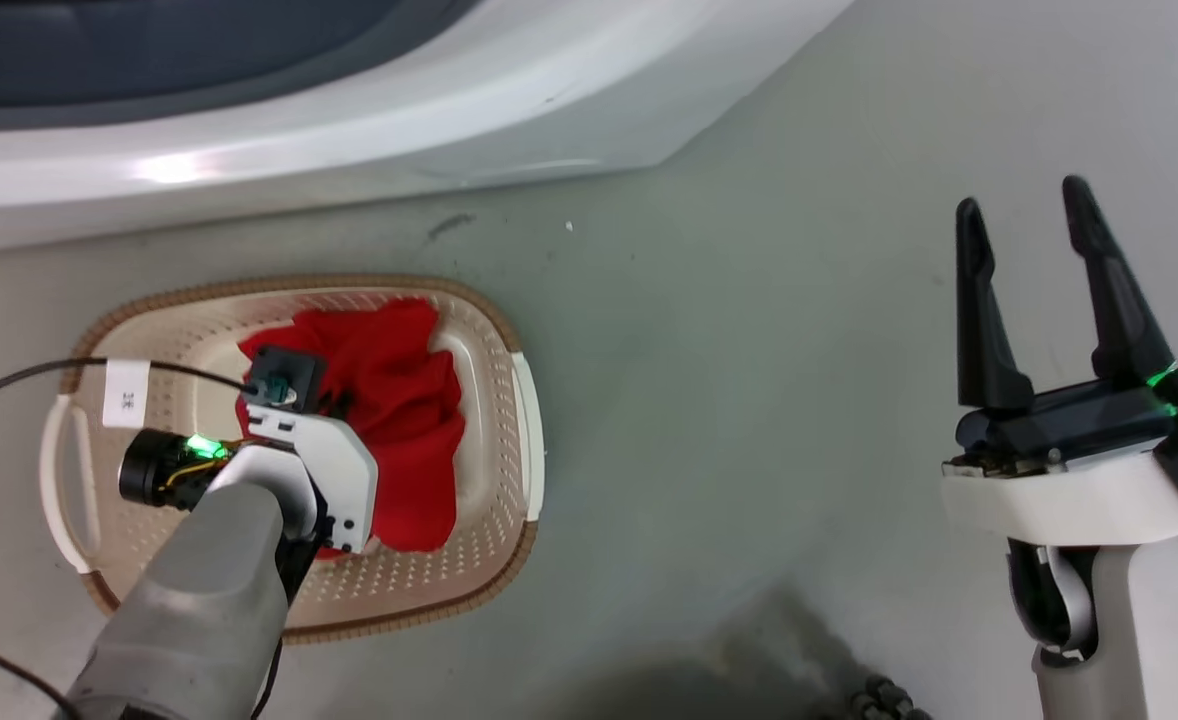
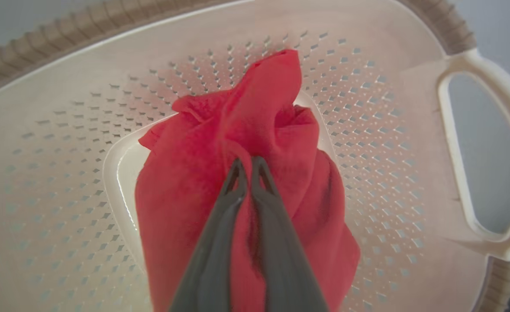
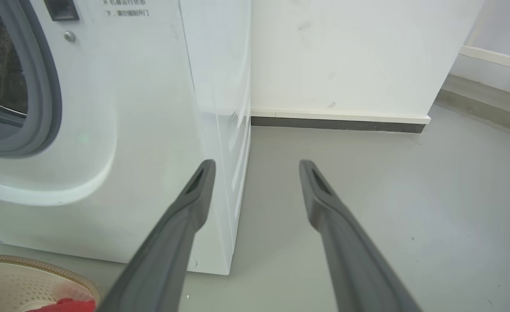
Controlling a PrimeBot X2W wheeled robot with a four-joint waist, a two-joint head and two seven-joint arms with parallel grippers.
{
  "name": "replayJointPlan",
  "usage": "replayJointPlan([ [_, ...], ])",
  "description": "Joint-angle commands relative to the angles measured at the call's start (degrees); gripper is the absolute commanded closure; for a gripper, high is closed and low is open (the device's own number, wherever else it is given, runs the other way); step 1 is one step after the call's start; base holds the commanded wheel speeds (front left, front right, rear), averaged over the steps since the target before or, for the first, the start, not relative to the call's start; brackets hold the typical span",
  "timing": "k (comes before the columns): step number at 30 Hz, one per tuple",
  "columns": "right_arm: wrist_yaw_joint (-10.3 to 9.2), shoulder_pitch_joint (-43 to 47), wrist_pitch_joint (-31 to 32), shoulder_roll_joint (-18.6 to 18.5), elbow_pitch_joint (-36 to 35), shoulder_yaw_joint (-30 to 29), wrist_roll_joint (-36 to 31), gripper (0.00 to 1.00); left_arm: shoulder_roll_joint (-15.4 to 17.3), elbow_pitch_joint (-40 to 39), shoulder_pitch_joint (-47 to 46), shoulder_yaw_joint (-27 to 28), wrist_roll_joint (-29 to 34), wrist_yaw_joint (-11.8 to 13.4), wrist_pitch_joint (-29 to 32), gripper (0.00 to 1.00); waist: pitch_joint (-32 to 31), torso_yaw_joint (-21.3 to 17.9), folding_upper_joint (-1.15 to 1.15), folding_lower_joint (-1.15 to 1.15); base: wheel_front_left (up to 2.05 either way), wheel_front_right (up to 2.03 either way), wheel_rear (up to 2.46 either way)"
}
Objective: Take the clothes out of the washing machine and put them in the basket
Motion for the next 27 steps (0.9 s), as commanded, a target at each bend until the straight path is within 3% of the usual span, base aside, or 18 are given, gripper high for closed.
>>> replayJointPlan([
  [1, -0.06, -1.43, -0.15, 0.11, -0.39, -0.32, 0.41, 0.00, -0.38, 1.39, -1.60, -0.41, 0.42, -0.48, 0.43, 1.00, 4.93, -0.48, 0.00, -0.01, 0.00, 0.00, 0.00],
  [8, -0.06, -3.43, -0.15, 0.11, -1.21, -1.19, 0.89, 0.00, -1.64, 6.07, -6.05, -2.36, 1.47, -0.79, 2.92, 1.00, 9.03, -0.25, 0.00, -0.01, 0.00, 0.00, 0.00],
  [15, -0.06, -4.11, -0.15, 0.10, -0.97, -1.51, 0.55, 0.00, -2.28, 7.54, -7.51, -3.91, 2.39, 1.26, 4.82, 1.00, 9.71, 0.23, 0.00, -0.01, 0.00, 0.00, 0.00],
  [17, -0.06, -4.07, -0.15, 0.10, -0.69, -1.26, 0.41, 0.00, -2.45, 7.70, -6.95, -3.41, 1.64, 1.58, 4.24, 0.00, 9.00, 0.24, 0.00, -0.01, 0.00, 0.00, 0.00],
  [27, -0.06, -0.43, -0.15, 0.09, 1.86, -0.60, -1.55, 0.00, -5.02, 7.99, -1.12, -3.89, 0.42, 0.07, -1.56, 0.00, -0.62, 3.12, 0.00, -0.01, 0.00, 0.00, 0.00],
])
